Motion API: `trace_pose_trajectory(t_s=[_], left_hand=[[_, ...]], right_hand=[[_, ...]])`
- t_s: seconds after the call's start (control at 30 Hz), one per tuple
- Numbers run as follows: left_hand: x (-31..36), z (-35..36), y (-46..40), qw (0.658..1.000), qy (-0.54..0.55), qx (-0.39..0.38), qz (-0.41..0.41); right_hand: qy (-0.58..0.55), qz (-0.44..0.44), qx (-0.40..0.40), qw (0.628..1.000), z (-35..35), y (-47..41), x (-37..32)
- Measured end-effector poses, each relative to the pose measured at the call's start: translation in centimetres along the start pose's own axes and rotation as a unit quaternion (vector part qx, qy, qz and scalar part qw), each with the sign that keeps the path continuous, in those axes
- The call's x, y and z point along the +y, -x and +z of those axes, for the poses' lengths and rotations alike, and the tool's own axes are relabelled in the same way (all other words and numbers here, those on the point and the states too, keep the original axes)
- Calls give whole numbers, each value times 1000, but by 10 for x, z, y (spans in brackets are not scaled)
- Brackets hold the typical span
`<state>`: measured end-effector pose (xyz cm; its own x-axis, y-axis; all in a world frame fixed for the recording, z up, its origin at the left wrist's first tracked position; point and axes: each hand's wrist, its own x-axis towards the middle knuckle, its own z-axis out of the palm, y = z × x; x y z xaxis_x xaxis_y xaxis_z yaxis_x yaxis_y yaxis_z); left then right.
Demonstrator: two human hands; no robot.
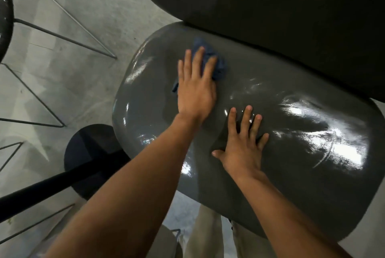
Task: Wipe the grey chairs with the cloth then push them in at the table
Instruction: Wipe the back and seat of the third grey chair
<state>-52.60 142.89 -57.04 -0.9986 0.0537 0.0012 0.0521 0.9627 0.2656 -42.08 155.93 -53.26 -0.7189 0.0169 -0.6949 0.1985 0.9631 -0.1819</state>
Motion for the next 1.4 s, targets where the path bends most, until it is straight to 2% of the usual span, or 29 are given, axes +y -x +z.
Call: trace_pose_trajectory(t_s=[0.07, 0.17, 0.23, 0.3, 0.4, 0.47, 0.6, 0.77, 0.9, 0.97, 1.03, 1.1, 1.17, 1.23, 1.3, 1.4], left_hand=[[1, 2, 34, 995, -1, -49, 84], [-45, -14, 79, 991, -23, -68, 116], [-81, -35, 92, 995, -37, -55, 72], [-103, -52, 78, 998, -38, -42, -13], [-88, -46, 24, 993, -28, -10, -118], [-56, -28, -9, 992, -14, 0, -122], [30, 13, -24, 999, 0, -52, -8], [106, 35, 56, 975, 40, -133, 175], [81, 21, 152, 923, 2, -212, 321], [42, 8, 174, 912, -42, -217, 347], [7, -6, 171, 933, -49, -195, 298], [-7, -13, 149, 969, -36, -163, 182], [8, -6, 120, 992, -7, -123, 36], [49, 13, 90, 993, 30, -96, -58], [98, 35, 67, 994, 56, -88, -46], [187, 56, 64, 991, 72, -97, 50]], right_hand=[[0, 2, -1, 1000, -1, 1, 0], [-8, 6, 4, 1000, -2, 1, -1], [-14, 7, -2, 1000, -3, 3, -1], [-17, 4, 1, 1000, -4, 3, -2], [-25, -1, -3, 1000, -6, 4, 0], [-28, -18, 1, 999, -12, 5, 7], [-13, -22, 12, 1000, -24, 14, 42], [-33, 84, 61, 994, -18, 51, 124], [-67, 119, 122, 983, -6, 78, 175], [-70, 119, 134, 981, 0, 85, 187], [-80, 121, 148, 978, 6, 90, 194], [-105, 128, 173, 971, 12, 94, 203], [-146, 129, 194, 961, 19, 99, 211], [-196, 125, 223, 947, 25, 104, 217], [-234, 123, 237, 935, 30, 108, 222], [-266, 105, 256, 923, 33, 111, 232]])
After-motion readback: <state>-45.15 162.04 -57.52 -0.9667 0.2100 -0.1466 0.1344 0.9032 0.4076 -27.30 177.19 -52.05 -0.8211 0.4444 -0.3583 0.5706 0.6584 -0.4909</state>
